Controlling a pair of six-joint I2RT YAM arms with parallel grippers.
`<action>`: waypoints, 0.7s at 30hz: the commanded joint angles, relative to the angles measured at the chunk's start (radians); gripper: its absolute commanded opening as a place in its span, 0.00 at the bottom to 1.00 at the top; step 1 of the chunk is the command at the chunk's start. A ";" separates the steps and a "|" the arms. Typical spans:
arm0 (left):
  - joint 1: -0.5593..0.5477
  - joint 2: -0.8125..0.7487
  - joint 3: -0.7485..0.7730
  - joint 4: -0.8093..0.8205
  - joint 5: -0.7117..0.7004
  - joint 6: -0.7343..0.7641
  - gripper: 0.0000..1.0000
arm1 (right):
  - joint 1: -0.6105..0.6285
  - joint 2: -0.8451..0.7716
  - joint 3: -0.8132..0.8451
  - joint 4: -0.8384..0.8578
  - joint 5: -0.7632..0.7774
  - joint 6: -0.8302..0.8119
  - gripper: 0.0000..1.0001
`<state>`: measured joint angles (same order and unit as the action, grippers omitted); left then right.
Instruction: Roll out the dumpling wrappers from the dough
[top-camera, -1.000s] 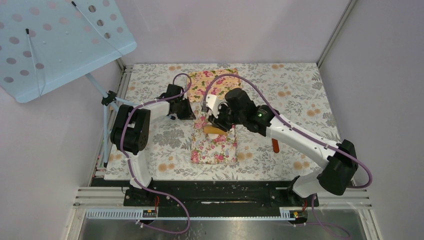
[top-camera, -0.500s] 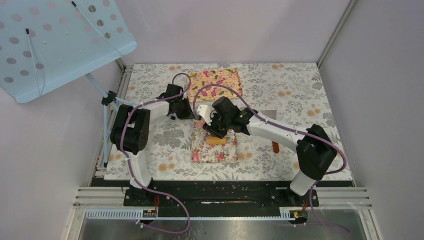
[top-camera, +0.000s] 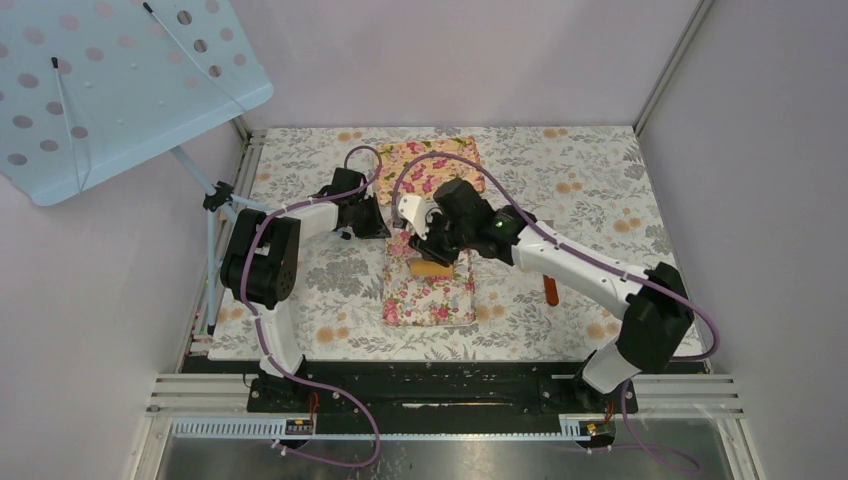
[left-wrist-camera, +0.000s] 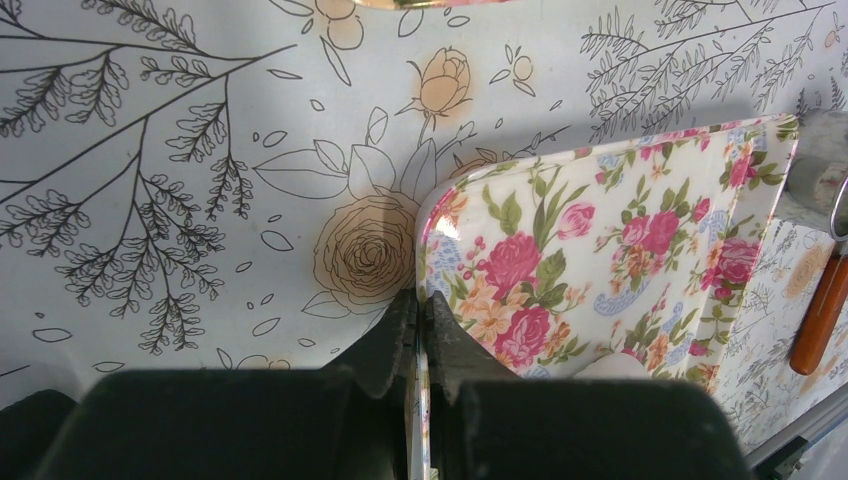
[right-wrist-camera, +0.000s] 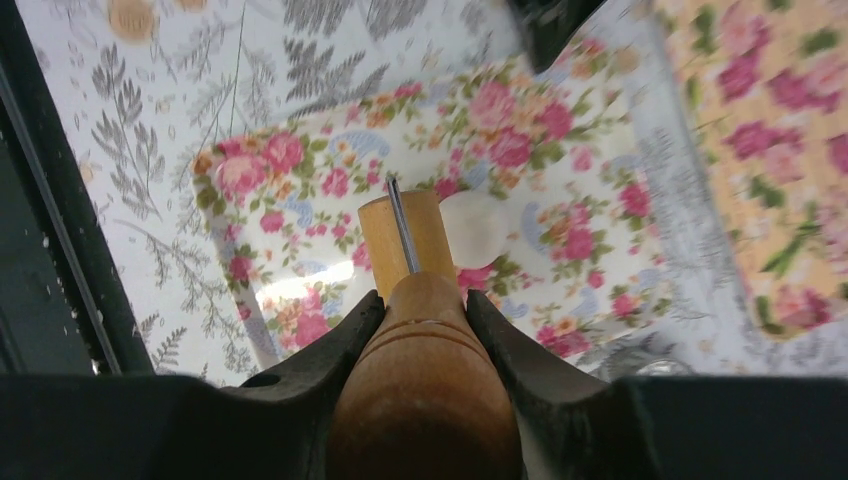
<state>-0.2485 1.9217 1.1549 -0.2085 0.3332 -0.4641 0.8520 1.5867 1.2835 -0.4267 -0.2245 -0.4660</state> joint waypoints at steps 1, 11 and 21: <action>0.004 0.033 -0.017 -0.009 -0.020 0.029 0.00 | -0.004 -0.061 0.090 0.057 0.046 -0.004 0.00; 0.003 0.033 -0.016 -0.009 -0.017 0.031 0.00 | -0.006 0.107 0.080 0.131 0.070 -0.021 0.00; 0.004 0.035 -0.014 -0.009 -0.013 0.031 0.00 | -0.014 0.148 -0.010 0.141 0.044 -0.069 0.00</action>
<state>-0.2474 1.9255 1.1549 -0.1917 0.3332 -0.4644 0.8505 1.7344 1.2991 -0.3302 -0.2077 -0.4885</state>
